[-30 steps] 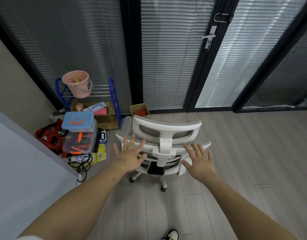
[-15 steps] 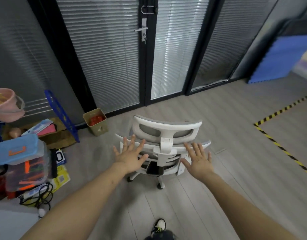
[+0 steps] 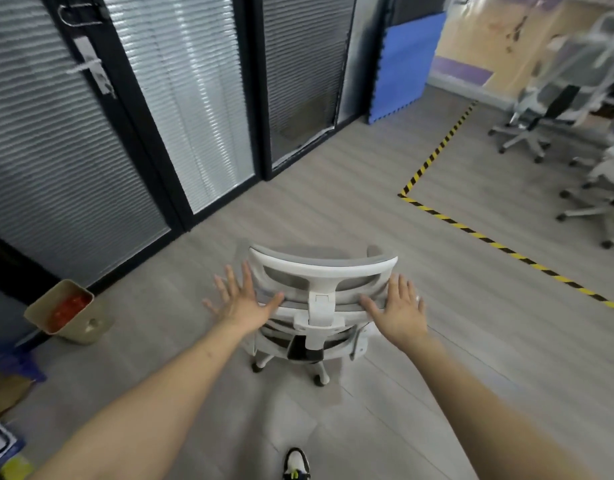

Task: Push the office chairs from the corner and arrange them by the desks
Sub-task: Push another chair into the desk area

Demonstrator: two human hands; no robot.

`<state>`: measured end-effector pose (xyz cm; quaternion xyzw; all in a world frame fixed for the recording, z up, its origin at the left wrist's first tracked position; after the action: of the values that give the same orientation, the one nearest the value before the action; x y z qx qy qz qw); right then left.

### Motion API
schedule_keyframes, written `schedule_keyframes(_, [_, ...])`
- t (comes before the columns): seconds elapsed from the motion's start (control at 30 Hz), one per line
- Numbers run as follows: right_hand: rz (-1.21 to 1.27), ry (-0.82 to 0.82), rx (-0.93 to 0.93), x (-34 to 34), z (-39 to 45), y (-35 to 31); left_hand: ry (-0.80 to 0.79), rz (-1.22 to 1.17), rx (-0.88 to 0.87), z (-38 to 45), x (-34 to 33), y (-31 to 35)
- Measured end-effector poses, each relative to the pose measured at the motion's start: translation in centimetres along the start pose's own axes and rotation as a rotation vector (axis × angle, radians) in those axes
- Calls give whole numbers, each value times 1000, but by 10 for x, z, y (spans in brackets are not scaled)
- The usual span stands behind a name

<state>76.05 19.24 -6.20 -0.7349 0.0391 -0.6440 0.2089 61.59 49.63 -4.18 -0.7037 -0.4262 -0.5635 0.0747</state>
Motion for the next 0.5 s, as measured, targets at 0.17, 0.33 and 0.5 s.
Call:
schedule_keyframes(0.17, [91, 94, -92, 6, 24, 56, -37, 47, -83, 31, -14, 60])
schedule_keyframes(0.33, [156, 159, -188, 23, 34, 91, -88, 129, -180, 75, -24, 123])
schedule_keyframes(0.5, [173, 197, -300, 39, 64, 133, -134, 149, -260, 118, -40, 198])
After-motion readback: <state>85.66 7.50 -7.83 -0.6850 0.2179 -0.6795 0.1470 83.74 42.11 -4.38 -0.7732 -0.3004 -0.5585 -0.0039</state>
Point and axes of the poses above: each hand's wrist, its own z-axis towards the middle knuckle, its own x-axis out of the back of the hand, y = z × x, the point moved 1 cm from there along z, towards the middle knuckle, and after that the axes turned 8 degrees about y, right-handed, at the moved point
